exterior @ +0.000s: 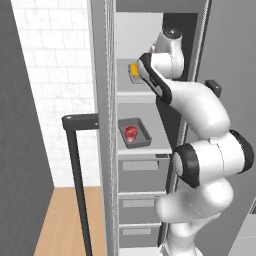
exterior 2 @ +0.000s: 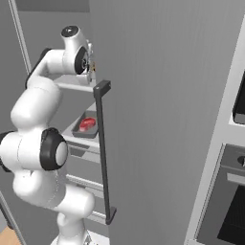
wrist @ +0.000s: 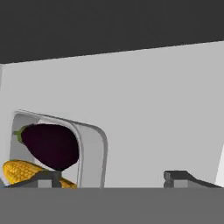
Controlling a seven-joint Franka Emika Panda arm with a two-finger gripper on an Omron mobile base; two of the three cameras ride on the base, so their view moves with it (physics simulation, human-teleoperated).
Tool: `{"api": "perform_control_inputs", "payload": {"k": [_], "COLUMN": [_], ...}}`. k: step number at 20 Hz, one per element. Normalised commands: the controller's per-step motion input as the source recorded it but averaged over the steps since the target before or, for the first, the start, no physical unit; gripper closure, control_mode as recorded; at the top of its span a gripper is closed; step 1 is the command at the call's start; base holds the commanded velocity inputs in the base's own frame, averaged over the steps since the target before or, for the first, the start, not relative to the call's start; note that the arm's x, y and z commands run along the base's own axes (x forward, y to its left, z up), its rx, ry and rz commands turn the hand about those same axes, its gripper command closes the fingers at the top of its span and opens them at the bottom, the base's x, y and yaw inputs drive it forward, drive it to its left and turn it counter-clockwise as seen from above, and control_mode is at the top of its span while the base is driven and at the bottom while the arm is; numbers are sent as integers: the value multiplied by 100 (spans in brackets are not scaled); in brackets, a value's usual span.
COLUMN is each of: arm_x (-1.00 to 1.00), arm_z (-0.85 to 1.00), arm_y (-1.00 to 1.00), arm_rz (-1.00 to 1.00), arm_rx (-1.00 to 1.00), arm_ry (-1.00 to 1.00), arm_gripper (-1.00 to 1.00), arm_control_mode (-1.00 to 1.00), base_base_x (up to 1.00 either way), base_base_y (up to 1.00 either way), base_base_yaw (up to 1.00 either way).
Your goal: Take the meat container that has the steak and place it on the second highest rack of the freezer. Then take the vegetable container that has the corn and eggplant and place it on the highest rack of the freezer.
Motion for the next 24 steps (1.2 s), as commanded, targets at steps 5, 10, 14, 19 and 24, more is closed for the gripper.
{"api": "perform_control_inputs", "payload": {"k": [5, 10, 14, 19, 24], "arm_x": [-100, -100, -100, -100, -100], "arm_z": [-89, -100, -100, -100, -100], "arm_y": [-59, -31, -2, 0, -2], "arm_rz": [0, 0, 0, 0, 0], "arm_rx": [5, 0, -4, -22, -29], "arm_ry": [-39, -17, -2, 1, 17], "arm_gripper": [-100, -100, -100, -100, -100], "arm_control_mode": [-100, -100, -100, -100, -100], "base_base_x": [0, 0, 0, 0, 0], "base_base_y": [0, 0, 0, 0, 0], "base_base_yaw": [0, 0, 0, 0, 0]}}
